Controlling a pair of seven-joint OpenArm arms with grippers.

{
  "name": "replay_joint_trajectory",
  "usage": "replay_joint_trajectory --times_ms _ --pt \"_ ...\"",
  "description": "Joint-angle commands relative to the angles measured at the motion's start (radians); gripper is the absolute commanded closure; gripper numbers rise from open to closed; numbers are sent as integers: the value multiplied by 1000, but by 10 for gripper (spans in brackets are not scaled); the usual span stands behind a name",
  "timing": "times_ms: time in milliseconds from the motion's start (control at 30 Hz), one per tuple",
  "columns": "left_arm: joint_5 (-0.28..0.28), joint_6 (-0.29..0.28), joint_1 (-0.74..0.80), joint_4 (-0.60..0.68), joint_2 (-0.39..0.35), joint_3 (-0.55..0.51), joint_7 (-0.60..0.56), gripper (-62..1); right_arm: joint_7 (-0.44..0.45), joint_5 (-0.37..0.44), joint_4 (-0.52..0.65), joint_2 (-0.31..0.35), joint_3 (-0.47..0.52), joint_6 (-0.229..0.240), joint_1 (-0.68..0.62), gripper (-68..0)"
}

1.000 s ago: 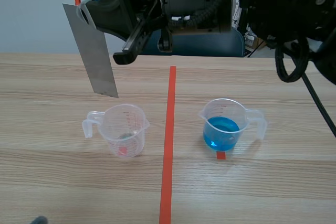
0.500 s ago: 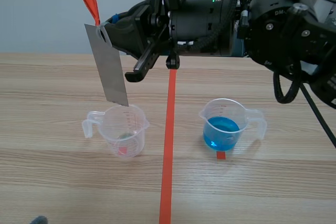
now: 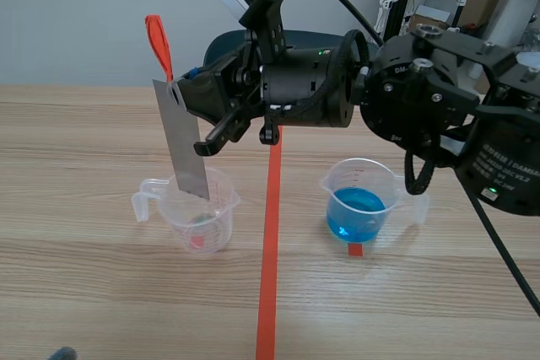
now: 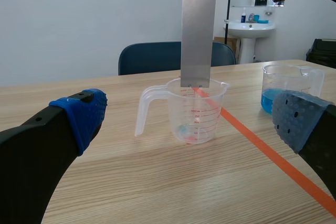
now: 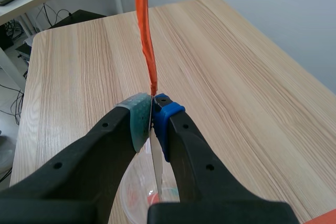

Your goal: Do the redox reaction experiment. put the plate into the left beaker

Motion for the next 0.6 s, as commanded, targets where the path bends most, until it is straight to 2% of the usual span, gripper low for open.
replay_joint_trajectory --times_ms 0,133,333,567 --pt "-6 -2 -3 12 -6 -1 -17 -623 26 7 3 -11 13 4 20 -6" --pt "-6 -2 -3 12 -6 -1 -18 -623 31 -1 -30 -28 12 3 13 -6" --pt "-6 -2 -3 12 -6 -1 -17 -623 60 -63 -109 -66 7 3 4 -6" --pt "-7 -2 -3 12 -6 -1 -17 -623 116 -102 -187 -96 6 11 -7 -6"
